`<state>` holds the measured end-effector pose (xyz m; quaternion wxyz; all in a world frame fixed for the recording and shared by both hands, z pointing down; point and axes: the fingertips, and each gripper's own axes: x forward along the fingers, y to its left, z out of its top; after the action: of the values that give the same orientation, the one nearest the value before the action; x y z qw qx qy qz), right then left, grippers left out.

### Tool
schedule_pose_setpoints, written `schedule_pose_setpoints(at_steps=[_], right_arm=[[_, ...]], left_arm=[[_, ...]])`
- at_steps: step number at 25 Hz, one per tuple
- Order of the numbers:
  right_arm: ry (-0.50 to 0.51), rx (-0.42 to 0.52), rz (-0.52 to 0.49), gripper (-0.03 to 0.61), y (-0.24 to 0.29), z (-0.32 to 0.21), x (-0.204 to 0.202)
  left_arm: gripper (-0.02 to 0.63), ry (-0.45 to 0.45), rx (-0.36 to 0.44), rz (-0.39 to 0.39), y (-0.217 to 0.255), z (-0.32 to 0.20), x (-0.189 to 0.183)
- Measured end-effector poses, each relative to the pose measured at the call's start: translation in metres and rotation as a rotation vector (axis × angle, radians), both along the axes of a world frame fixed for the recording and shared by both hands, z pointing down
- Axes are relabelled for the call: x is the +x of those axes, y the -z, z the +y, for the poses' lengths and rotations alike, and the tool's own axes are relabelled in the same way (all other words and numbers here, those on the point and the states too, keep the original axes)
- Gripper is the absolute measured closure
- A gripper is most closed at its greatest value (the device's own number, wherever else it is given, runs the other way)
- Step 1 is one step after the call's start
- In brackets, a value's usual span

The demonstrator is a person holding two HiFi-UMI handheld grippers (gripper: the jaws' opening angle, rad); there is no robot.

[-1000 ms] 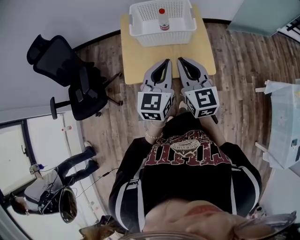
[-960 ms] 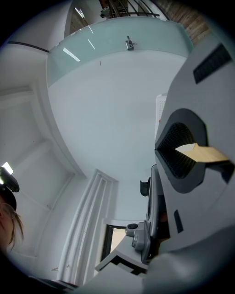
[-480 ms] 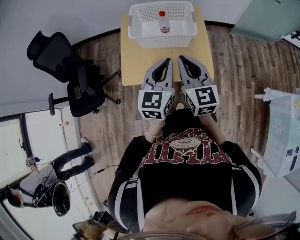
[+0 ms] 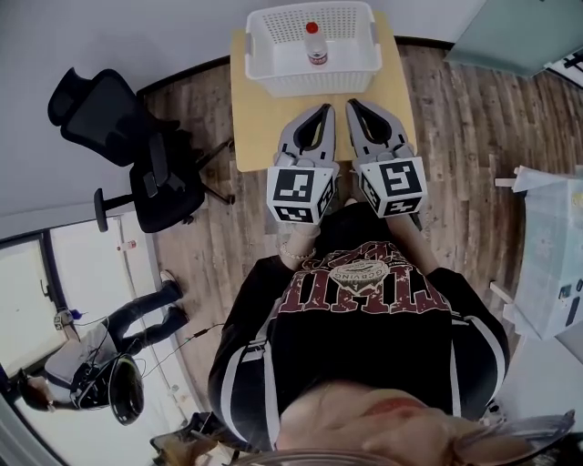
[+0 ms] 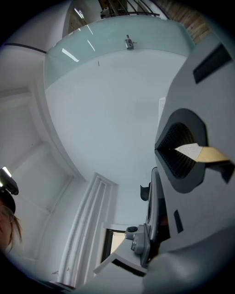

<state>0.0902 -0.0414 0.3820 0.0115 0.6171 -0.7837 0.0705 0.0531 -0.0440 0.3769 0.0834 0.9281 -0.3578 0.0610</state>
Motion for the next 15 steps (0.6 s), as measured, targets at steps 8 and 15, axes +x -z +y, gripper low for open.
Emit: schedule_pose_setpoints(at_steps=[8,15], right_arm=[[-0.045,-0.001,0.006,0.561,0.002,-0.032,-0.001],[-0.079,0.001,0.010,0.561,0.002,-0.072,-0.008]], left_arm=[[0.574,-0.047,-0.009,0.013,0.001,-0.034,0.000],[0.574,-0.086,-0.011,0.021,0.001,-0.075,-0.007]])
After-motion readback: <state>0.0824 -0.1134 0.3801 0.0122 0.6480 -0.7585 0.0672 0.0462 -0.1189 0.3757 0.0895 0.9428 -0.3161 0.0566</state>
